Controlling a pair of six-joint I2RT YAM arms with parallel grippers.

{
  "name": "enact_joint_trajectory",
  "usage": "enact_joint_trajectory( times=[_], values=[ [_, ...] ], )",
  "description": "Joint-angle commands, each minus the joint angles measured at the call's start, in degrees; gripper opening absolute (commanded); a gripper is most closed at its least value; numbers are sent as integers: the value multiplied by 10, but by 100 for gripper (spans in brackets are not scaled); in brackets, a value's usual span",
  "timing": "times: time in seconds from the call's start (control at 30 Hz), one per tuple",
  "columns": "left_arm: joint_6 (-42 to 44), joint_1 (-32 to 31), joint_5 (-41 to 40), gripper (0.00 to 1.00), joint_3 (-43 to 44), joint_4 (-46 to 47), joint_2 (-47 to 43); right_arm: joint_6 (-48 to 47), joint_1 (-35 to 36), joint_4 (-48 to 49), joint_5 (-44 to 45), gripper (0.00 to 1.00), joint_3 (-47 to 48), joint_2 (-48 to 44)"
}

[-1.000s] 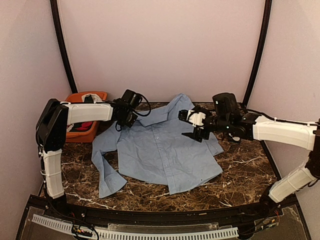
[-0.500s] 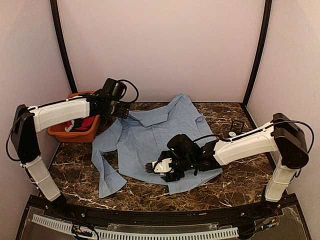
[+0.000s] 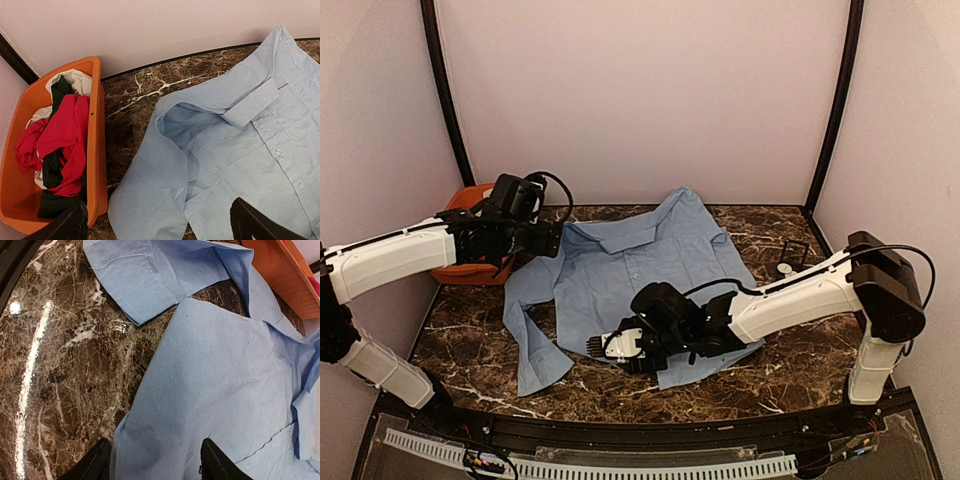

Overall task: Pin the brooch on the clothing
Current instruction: Smooth out the flattened clothing at the center of the board.

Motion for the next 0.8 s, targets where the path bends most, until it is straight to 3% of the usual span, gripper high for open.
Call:
enact_joint_trajectory(
  times=[0.0, 0.1, 0.37, 0.5, 0.57, 0.73, 0.77],
  values=[
    [-8, -10, -4, 99, -13, -11, -30, 29, 5, -8, -15, 54, 26, 29],
    [-6, -15, -7, 99, -17, -11, -32, 35, 4, -24, -34, 47, 32, 30],
    [-11, -21, -15, 99, -32, -5, -39, 28, -1, -53, -22, 49, 47, 53],
    [-15, -22, -13, 99, -39, -3, -43, 36, -6, -66, -24, 43, 57, 71],
    [-15, -22, -12, 99, -42, -2, -45, 38, -8, -66, -22, 36, 61, 76],
    [-14, -24, -4, 99, -43, -3, -48, 36, -12, -84, -30, 2, 73, 68],
    [-14, -25, -4, 99, -42, -4, -49, 34, -13, -95, -36, 0, 77, 58]
  ],
)
